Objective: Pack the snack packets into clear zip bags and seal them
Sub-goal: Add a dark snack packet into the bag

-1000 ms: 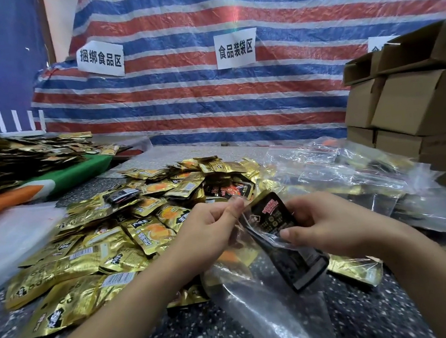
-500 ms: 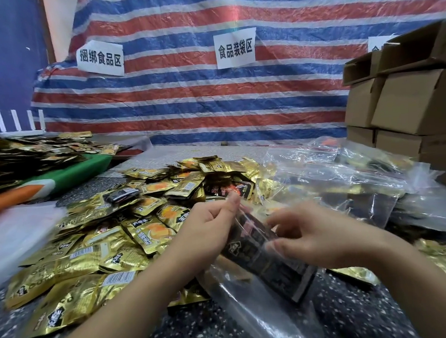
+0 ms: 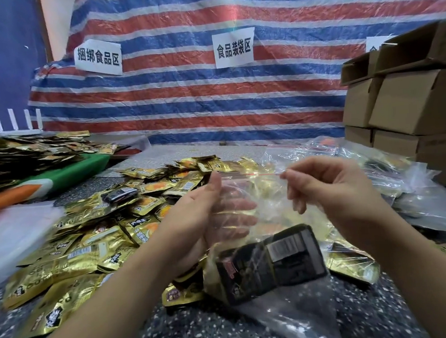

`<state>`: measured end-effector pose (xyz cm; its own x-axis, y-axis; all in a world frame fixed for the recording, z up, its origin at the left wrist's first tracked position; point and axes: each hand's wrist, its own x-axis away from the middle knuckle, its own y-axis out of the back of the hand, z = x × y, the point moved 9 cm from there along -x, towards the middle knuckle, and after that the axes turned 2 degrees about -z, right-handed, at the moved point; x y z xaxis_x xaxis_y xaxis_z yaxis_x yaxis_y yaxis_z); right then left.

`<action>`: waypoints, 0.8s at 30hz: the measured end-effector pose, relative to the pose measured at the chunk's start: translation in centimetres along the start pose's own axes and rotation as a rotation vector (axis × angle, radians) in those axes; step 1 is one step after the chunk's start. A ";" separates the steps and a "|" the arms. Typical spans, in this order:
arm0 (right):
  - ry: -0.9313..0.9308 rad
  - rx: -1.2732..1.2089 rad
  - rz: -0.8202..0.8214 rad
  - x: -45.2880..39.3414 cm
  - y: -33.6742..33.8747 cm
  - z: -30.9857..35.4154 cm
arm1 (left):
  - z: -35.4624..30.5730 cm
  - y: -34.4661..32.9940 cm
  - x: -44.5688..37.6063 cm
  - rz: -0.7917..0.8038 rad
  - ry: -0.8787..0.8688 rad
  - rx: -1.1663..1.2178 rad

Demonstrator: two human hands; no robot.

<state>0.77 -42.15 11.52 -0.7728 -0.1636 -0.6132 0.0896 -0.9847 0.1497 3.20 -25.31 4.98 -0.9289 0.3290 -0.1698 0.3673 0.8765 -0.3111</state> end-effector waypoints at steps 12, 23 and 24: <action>-0.115 -0.194 -0.079 -0.3 0.4 -1.2 | -0.4 -0.9 0.4 0.085 -0.019 0.023; 0.040 0.370 0.041 0.3 -1.3 -1.6 | -0.3 2.1 -0.2 -0.174 -0.074 -0.294; 0.007 0.304 -0.002 0.1 -0.8 -2.0 | -0.3 2.2 -0.2 -0.169 -0.070 -0.290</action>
<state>1.88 -41.46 9.80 -0.7684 -0.1630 -0.6188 -0.1048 -0.9219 0.3729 4.20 -23.38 4.65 -0.9665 0.1540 -0.2052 0.1701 0.9834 -0.0632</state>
